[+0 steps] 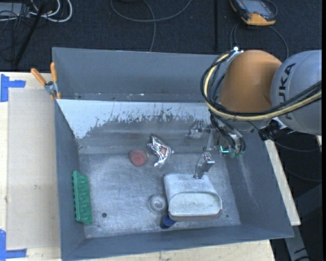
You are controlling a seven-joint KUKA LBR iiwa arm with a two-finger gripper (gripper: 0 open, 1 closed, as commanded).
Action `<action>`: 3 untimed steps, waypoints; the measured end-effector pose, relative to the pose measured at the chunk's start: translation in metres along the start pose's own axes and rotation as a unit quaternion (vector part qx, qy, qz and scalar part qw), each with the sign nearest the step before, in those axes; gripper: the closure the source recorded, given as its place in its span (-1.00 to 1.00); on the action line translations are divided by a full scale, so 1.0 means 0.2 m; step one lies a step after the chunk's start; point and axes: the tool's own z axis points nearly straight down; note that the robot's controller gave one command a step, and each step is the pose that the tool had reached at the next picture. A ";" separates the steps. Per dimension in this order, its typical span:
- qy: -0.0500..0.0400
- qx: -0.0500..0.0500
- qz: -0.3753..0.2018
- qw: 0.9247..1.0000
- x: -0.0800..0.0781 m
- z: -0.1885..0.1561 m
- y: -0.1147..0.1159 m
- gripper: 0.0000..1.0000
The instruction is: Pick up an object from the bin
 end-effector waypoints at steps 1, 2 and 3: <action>-0.006 0.000 -0.026 1.000 -0.11 0.35 0.13 -1.00; -0.005 0.001 -0.137 0.991 -0.14 0.49 0.40 -1.00; -0.004 0.001 -0.136 0.991 -0.14 0.48 0.40 1.00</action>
Offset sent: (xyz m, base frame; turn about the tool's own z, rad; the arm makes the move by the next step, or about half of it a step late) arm 0.0267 0.0346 -0.1025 -0.0708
